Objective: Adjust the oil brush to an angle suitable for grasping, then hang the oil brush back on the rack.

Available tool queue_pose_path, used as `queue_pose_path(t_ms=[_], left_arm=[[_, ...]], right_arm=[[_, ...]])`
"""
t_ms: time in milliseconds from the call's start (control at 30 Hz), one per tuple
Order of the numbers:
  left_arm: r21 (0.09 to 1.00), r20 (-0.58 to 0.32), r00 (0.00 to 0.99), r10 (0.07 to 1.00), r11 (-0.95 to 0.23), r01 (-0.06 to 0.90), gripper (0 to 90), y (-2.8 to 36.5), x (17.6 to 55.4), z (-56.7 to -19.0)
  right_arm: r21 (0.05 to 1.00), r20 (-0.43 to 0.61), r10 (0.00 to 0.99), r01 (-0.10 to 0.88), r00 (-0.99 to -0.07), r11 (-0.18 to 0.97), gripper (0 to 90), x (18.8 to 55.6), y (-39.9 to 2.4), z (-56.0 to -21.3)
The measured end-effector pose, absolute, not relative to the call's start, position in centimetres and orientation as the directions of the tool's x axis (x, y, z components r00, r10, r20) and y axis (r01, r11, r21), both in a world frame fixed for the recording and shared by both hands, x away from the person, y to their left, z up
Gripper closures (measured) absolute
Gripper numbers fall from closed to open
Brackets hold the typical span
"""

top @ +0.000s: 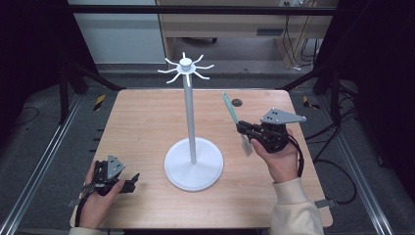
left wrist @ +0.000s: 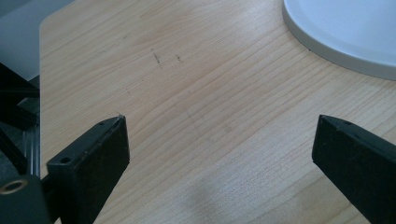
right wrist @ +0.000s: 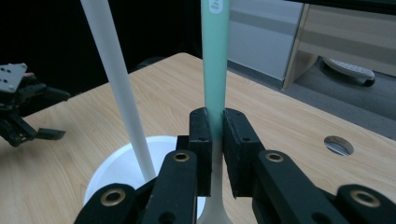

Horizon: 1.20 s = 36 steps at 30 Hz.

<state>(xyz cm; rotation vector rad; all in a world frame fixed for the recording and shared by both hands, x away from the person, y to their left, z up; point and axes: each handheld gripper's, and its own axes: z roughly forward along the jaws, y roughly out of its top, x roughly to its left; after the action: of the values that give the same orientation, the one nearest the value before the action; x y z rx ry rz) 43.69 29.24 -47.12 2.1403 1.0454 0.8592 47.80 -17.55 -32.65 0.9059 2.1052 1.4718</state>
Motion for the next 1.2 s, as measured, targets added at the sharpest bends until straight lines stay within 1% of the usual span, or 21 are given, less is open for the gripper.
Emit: queue_pose_path(t_ms=[433,1200], left_arm=[[0.735,0.289,0.485,0.826,-0.516,0.441,3.5,29.2,43.7,-47.1],[0.735,0.290,0.483,0.826,-0.516,0.440,3.5,29.2,43.7,-47.1]], right_arm=[[0.950,0.041,0.694,0.244,-0.718,0.195,82.3,47.2,-17.1,-31.8],[0.974,0.048,0.694,0.186,-0.718,0.126,82.3,45.9,-17.2,-30.1]])
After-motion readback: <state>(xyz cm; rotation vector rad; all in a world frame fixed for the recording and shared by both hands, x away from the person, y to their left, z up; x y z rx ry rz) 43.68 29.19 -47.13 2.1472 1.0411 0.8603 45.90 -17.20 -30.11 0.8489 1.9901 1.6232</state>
